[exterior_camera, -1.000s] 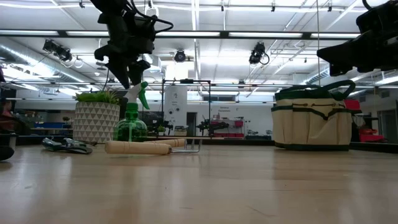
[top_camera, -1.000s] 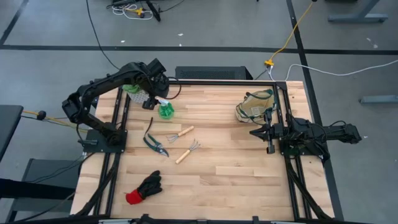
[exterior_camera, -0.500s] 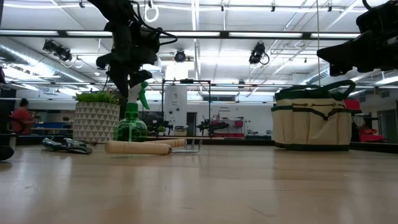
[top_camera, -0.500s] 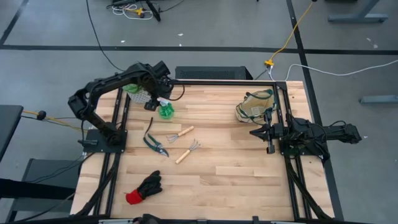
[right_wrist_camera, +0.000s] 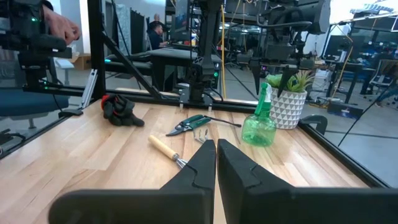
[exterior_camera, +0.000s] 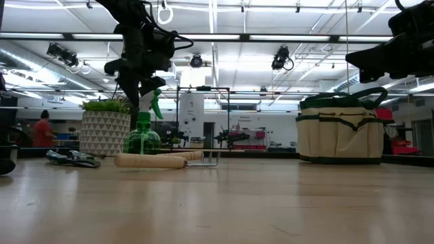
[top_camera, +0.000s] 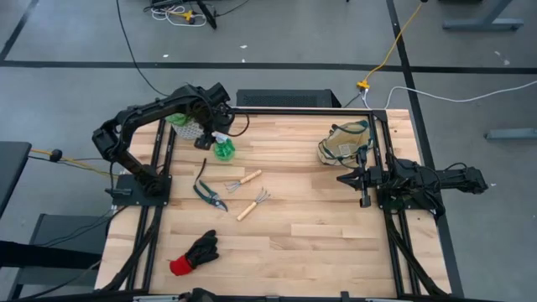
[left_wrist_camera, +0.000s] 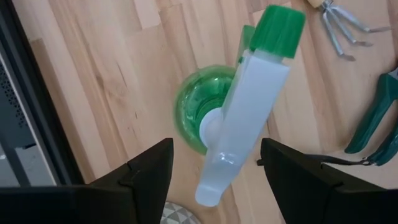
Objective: Pick & Place Garden tools in Gardening bag
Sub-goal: Put the green spray bottle into the brown gardening bag
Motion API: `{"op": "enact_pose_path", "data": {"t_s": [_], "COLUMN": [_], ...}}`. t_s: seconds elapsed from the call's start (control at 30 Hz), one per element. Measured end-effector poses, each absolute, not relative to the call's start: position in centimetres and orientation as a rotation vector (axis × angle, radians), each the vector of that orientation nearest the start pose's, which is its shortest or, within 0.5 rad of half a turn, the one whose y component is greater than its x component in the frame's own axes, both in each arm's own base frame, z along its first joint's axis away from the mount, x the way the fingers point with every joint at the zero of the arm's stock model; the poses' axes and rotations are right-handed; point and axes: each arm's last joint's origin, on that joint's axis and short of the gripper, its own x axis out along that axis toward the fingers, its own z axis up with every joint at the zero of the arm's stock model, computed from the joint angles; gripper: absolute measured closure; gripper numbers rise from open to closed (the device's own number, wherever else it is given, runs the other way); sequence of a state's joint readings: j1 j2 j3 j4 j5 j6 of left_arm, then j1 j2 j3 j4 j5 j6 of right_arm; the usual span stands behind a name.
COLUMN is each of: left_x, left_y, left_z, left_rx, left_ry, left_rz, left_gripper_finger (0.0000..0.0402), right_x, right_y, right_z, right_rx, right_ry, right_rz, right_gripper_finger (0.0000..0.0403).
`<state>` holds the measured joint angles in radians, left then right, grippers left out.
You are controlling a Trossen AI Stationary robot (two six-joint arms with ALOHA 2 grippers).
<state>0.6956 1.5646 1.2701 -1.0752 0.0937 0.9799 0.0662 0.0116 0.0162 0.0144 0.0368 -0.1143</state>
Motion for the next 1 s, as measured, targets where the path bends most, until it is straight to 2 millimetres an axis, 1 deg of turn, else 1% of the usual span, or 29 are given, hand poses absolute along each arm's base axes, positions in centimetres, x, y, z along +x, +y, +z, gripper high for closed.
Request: {"op": "enact_pose_path", "data": {"t_s": [0.33,1.0], "left_x": [22.37,22.48], "left_y": [18.38,18.23], "left_z": [25.91,25.92], "left_rx": [0.296,0.291], "left_ry": [1.363,1.351], "left_rz": [-0.149,-0.162], "left_gripper_finger": [0.0225,0.0328], "right_x": [9.72,9.72], "right_y": [0.54,0.54], "right_z": [16.96,16.96], "right_rx": [-0.113,-0.113], "right_ry": [-0.021,-0.021], "right_rz": [0.029,0.029], "right_gripper_finger": [0.0382,0.0382]}}
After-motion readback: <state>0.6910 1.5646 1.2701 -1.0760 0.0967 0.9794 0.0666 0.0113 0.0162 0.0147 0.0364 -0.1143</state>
